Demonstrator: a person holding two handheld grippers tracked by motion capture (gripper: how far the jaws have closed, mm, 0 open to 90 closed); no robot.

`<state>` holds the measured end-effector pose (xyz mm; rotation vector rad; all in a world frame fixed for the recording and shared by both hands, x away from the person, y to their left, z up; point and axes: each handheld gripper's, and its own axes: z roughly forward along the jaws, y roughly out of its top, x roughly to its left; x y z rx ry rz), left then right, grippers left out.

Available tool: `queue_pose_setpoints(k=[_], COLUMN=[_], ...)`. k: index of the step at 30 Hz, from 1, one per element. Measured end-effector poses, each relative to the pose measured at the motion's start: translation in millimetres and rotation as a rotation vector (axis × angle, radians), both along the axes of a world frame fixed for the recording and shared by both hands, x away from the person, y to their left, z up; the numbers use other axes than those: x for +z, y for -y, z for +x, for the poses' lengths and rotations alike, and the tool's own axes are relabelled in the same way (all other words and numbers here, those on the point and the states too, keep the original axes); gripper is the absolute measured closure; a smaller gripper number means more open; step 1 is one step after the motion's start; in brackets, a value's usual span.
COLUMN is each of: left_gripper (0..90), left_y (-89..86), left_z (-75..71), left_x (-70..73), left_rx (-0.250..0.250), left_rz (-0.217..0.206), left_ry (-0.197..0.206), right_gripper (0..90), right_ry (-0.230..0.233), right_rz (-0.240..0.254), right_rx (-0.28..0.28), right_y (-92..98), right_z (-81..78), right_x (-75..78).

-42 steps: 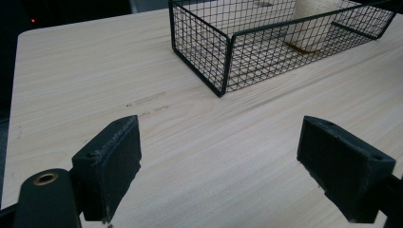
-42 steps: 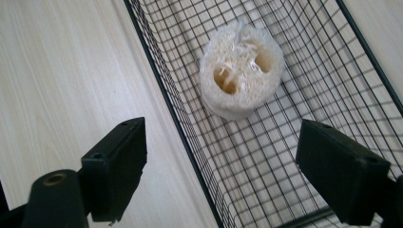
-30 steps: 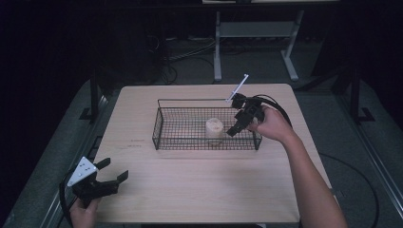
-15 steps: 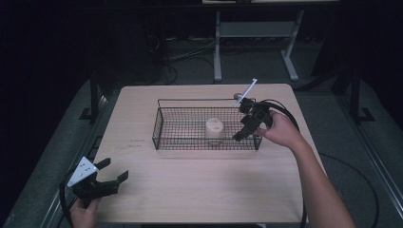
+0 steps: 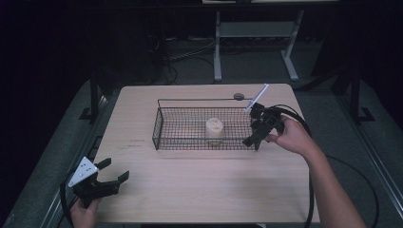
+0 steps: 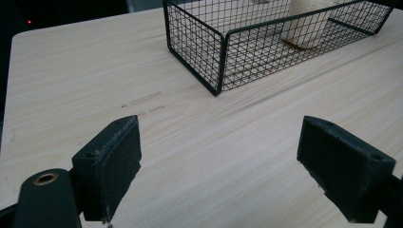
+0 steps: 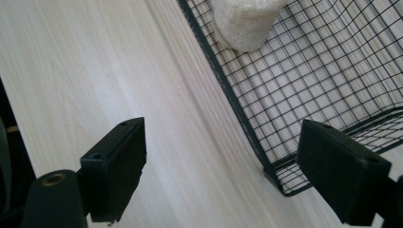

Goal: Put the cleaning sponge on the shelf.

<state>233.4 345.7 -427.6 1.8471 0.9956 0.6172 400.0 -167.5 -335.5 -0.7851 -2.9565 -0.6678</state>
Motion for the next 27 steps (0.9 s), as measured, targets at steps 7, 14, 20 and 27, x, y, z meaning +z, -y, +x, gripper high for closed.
queue_pose_setpoints(k=[7, 14, 20, 27], left_gripper=[14.0, 14.0, 14.0, 13.9], left_y=[0.2, 1.0, 1.5, 1.0], left_z=[0.1, 0.4, 0.3, -0.2], left_x=[-0.3, -0.9, -1.2, -1.2], left_rx=[0.001, 0.0, 0.001, 0.004], left_rz=[-0.002, -0.001, 0.0, 0.007], left_ry=[-0.002, -0.003, -0.004, -0.005], right_gripper=[16.5, 16.5, 16.5, 16.5], right_ry=[0.016, 0.015, 0.015, 0.009], right_rz=[-0.004, 0.002, 0.003, 0.007], right_rx=[0.008, 0.008, 0.006, 0.007], right_y=[8.4, 17.6, 22.6, 27.3], right_z=[-17.6, -30.6, -40.1, -49.9], right_x=[1.0, -6.1, -12.4, -22.7])
